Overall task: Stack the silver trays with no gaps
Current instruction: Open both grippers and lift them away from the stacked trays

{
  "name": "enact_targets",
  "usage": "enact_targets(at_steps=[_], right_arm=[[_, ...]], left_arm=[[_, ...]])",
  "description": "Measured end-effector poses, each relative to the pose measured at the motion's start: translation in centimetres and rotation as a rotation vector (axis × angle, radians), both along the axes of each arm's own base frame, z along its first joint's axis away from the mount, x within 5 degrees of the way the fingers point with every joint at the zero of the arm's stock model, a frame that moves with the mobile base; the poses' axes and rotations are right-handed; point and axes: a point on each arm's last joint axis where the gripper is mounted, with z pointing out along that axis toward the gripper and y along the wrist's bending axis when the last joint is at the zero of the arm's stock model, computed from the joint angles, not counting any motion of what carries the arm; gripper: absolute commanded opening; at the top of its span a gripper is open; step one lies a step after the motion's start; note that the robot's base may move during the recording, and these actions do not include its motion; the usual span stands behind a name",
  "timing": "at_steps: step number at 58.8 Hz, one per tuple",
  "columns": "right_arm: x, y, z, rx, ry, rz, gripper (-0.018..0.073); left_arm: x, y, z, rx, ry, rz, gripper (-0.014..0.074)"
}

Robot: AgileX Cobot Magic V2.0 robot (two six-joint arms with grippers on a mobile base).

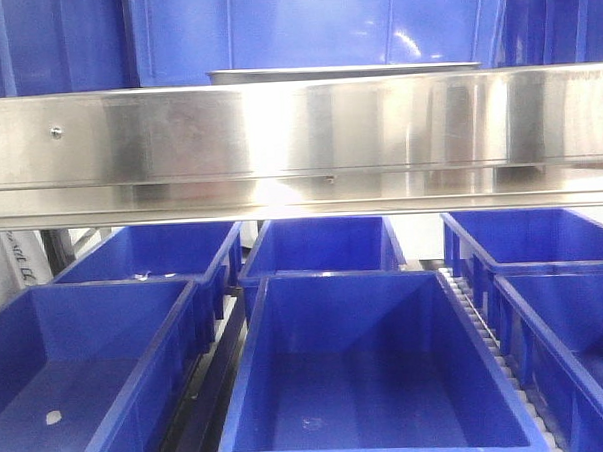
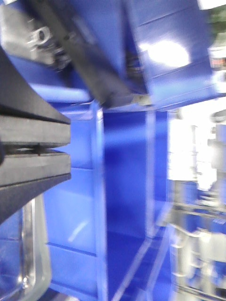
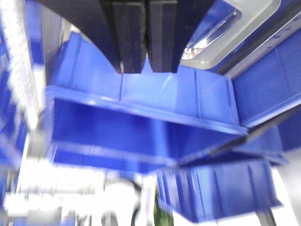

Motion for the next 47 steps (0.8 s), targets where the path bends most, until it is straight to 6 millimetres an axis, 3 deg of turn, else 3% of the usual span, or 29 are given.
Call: enact_targets(at_steps=[5,12,24,35,47], right_arm=[[-3.1,-0.8,-1.2,0.005,-0.058,0.0,-0.0071],[-6.6,-1.6,-4.5,0.007,-0.076,-0.001,-0.0071],[-12.3,-2.9,-9.5,0.043,-0.125,0.01,-0.0071],[-15.0,-3.5,-12.1,0.052,-0.145,0.014,-0.0071],[-16.0,-3.7,-12.6,0.058,-0.131,0.022,-0.0071]], left_arm=[[-2.4,1.3,-1.6,-0.003,-0.03,-0.029,-0.0007],[-6.4,3.5,-4.0,-0.015,-0.072,-0.054,-0.0007],[-11.6,6.7,-10.7,-0.008,-0.064,-0.063,-0.0007],[-15.0,8.7,-14.5,-0.065,-0.085,-0.076,-0.0007],[-18.1,10.6,-15.0,-0.144,-0.175,-0.083,-0.0007]])
